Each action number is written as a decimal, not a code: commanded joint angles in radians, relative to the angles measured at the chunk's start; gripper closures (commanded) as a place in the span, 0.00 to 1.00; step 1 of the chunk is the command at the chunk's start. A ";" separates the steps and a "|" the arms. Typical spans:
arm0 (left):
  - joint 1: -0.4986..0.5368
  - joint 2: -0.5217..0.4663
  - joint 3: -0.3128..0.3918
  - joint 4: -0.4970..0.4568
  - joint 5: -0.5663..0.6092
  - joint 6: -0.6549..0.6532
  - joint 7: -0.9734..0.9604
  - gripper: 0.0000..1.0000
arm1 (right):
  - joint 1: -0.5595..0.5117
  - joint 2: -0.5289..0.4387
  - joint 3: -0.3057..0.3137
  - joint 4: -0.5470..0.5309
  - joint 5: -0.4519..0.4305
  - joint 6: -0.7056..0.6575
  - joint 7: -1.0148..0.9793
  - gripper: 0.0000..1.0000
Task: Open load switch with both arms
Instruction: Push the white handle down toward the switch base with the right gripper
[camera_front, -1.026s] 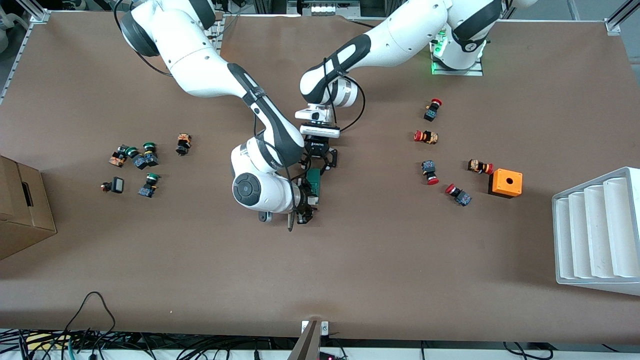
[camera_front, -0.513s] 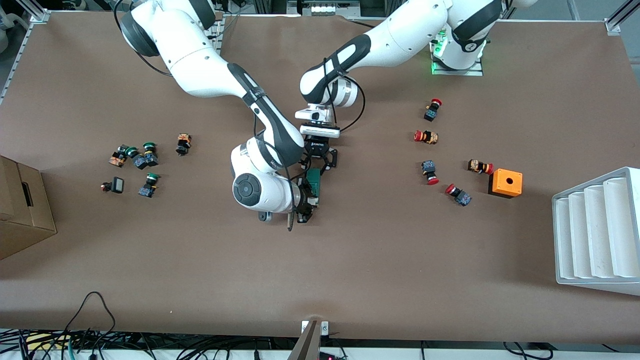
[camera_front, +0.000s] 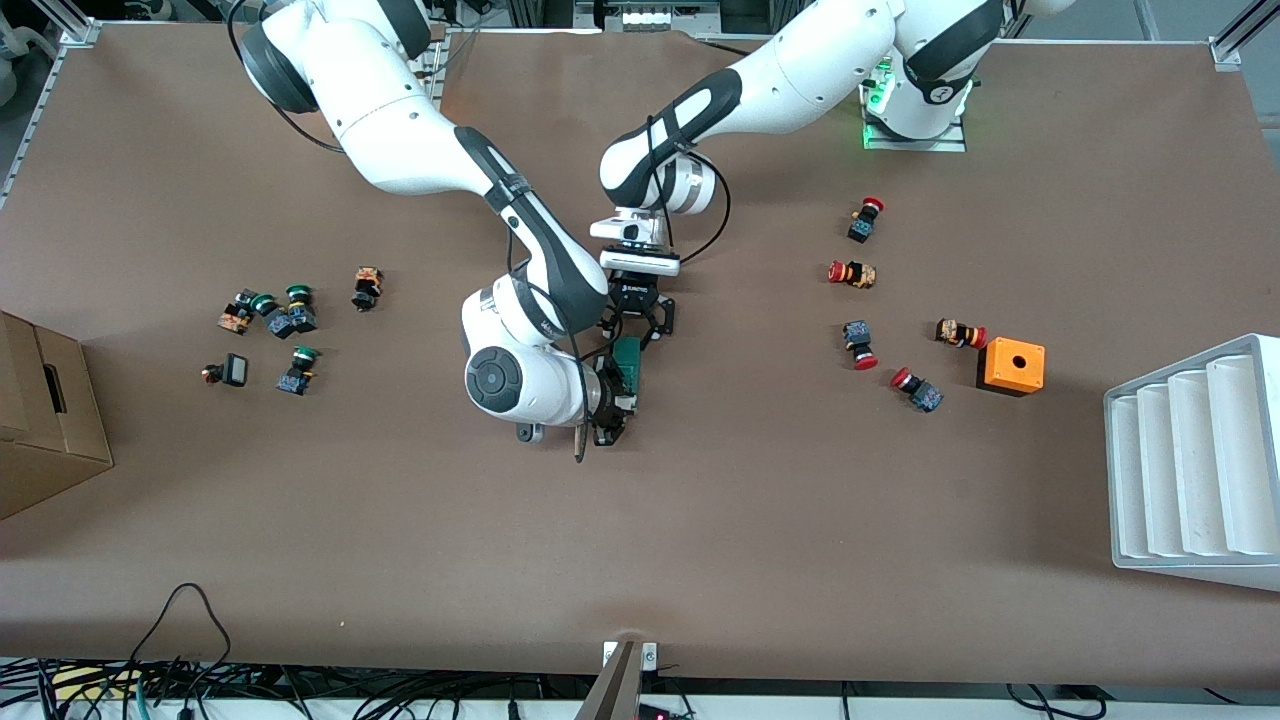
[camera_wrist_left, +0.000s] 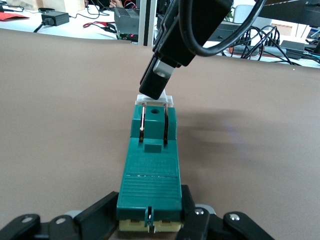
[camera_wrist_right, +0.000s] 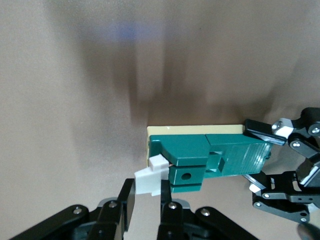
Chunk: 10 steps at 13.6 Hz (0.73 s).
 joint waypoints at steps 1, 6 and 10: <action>-0.004 0.010 0.008 0.015 -0.009 -0.006 -0.015 0.77 | -0.006 -0.010 0.005 -0.018 -0.012 -0.001 0.020 0.75; -0.004 0.009 0.008 0.015 -0.009 -0.006 -0.015 0.77 | -0.006 -0.024 0.005 -0.033 -0.011 0.000 0.031 0.75; -0.004 0.009 0.008 0.015 -0.014 -0.006 -0.015 0.77 | -0.009 -0.059 0.008 -0.077 -0.008 0.003 0.033 0.75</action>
